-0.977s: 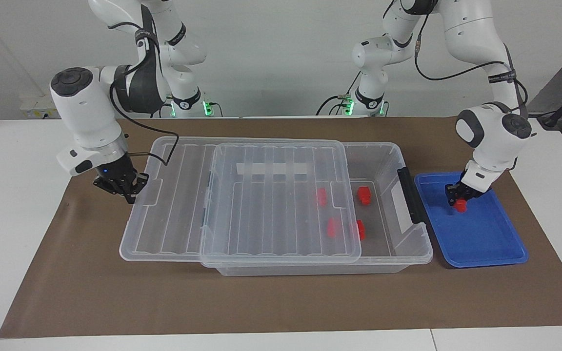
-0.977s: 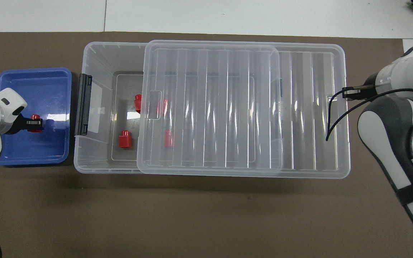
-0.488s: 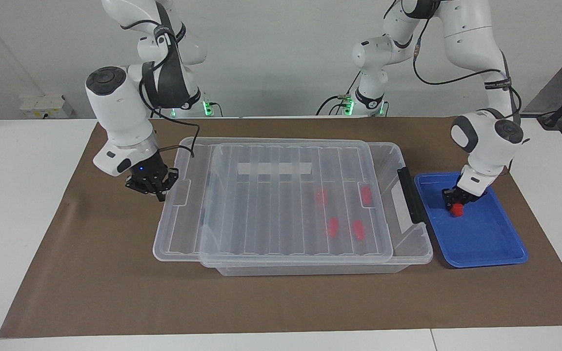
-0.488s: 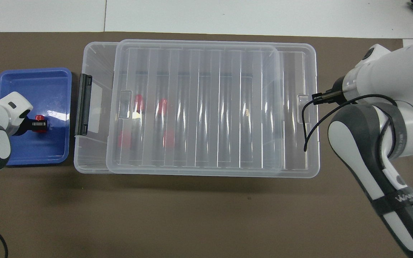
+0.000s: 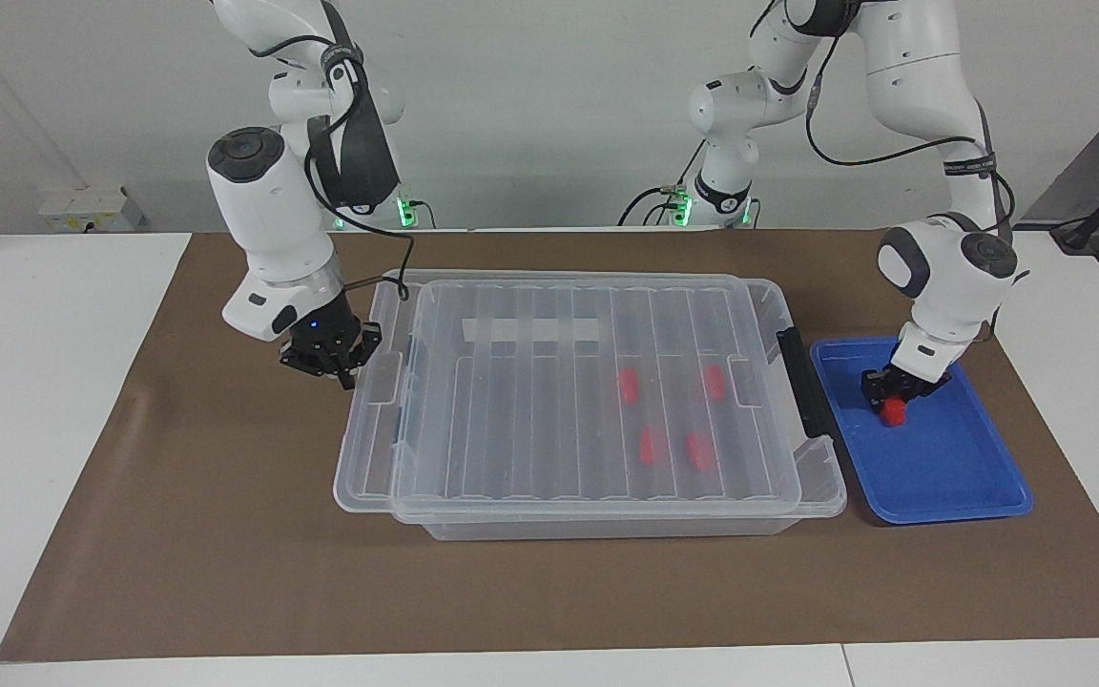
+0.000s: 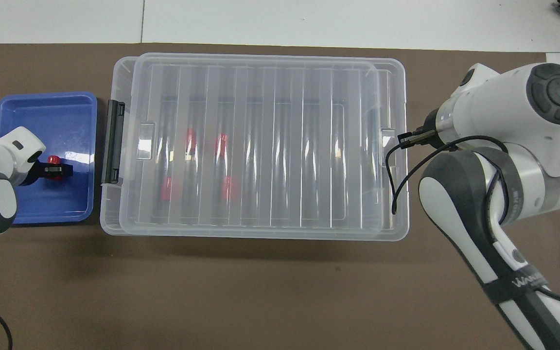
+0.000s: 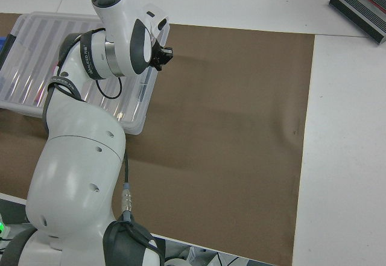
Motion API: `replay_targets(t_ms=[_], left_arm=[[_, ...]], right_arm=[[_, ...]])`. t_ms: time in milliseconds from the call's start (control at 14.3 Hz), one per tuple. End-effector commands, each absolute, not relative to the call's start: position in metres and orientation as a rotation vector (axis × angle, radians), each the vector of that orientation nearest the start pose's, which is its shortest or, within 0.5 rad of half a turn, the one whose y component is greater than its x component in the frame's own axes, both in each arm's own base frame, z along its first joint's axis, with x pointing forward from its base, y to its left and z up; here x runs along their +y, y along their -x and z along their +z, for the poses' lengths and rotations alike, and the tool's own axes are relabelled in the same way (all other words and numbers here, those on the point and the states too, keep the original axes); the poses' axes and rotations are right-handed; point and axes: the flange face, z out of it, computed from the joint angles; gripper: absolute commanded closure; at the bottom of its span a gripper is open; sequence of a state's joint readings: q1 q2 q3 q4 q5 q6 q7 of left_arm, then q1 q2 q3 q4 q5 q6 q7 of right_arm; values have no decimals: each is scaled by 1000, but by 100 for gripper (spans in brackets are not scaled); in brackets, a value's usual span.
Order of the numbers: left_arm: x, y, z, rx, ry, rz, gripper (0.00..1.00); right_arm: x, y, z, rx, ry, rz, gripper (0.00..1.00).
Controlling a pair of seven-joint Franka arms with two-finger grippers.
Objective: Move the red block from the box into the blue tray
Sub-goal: 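Lower the red block into the tray while the right gripper slides the lid back, then open the left gripper over the block while the right gripper withdraws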
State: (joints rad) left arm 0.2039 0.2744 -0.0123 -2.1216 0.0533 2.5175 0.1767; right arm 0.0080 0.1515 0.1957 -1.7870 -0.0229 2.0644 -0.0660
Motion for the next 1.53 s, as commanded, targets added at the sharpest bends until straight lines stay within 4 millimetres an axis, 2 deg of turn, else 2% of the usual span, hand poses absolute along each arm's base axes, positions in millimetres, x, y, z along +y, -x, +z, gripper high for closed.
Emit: replay_targets(t_ms=[0, 70, 209, 349, 558, 767, 837, 907, 1116, 1326, 1395, 1465], left_arm=[[114, -576, 295, 33, 3089, -131, 0], [112, -580, 309, 39, 3092, -93, 0], [108, -590, 353, 53, 3089, -46, 0], [103, -592, 398, 64, 3090, 1, 0], [92, -572, 458, 76, 3088, 51, 0], [53, -547, 528, 156, 3072, -31, 0], [45, -542, 542, 178, 3066, -69, 0], [38, -541, 552, 196, 3061, -105, 0], [21, -539, 551, 245, 3060, -98, 0], [-28, -537, 554, 367, 3057, -73, 0], [-33, -535, 553, 380, 3063, -30, 0], [-36, -537, 572, 387, 3064, -15, 0]], right_arm=[[127, -602, 476, -475, 3062, -190, 100], [127, -602, 476, -477, 3062, -192, 100], [129, -602, 477, -487, 3060, -195, 100], [137, -601, 478, -502, 3054, -199, 100], [139, -600, 478, -506, 3052, -204, 100], [140, -600, 479, -509, 3051, -204, 100], [140, -600, 479, -509, 3051, -204, 100], [140, -600, 479, -509, 3051, -204, 100], [140, -601, 479, -511, 3050, -206, 100], [141, -600, 479, -515, 3049, -204, 100], [147, -599, 480, -526, 3045, -206, 100], [148, -599, 480, -526, 3045, -206, 100]])
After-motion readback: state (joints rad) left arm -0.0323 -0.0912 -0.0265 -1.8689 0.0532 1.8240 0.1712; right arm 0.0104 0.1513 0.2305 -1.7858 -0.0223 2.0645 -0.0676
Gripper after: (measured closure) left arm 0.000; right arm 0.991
